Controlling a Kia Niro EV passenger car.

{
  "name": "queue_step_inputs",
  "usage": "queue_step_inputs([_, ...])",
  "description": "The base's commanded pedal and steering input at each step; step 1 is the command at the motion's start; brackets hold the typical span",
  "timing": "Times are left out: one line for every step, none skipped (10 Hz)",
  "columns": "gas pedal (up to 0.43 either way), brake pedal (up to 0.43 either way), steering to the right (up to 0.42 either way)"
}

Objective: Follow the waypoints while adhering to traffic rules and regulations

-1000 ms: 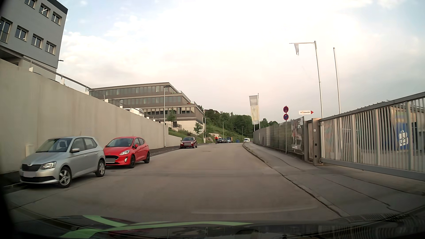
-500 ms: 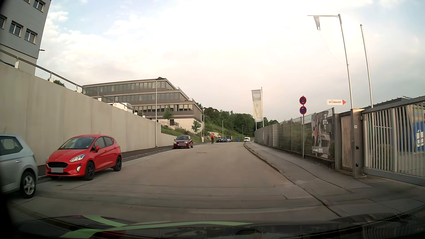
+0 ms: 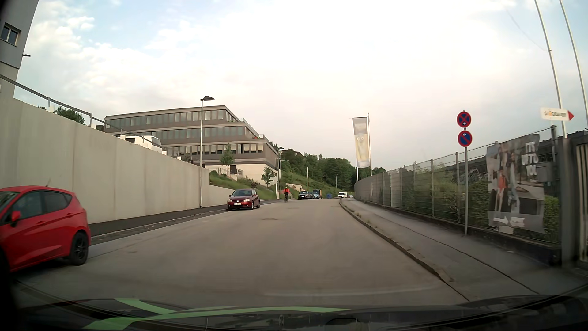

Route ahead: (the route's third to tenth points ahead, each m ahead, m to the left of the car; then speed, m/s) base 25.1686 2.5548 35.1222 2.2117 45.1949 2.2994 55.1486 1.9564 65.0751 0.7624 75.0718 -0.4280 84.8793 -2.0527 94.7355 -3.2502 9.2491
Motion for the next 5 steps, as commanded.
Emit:
queue_step_inputs([0.209, 0.000, 0.000])
queue_step_inputs([0.209, 0.000, 0.001])
queue_step_inputs([0.209, 0.000, 0.001])
queue_step_inputs([0.209, 0.000, 0.001])
queue_step_inputs([0.189, 0.000, 0.001])
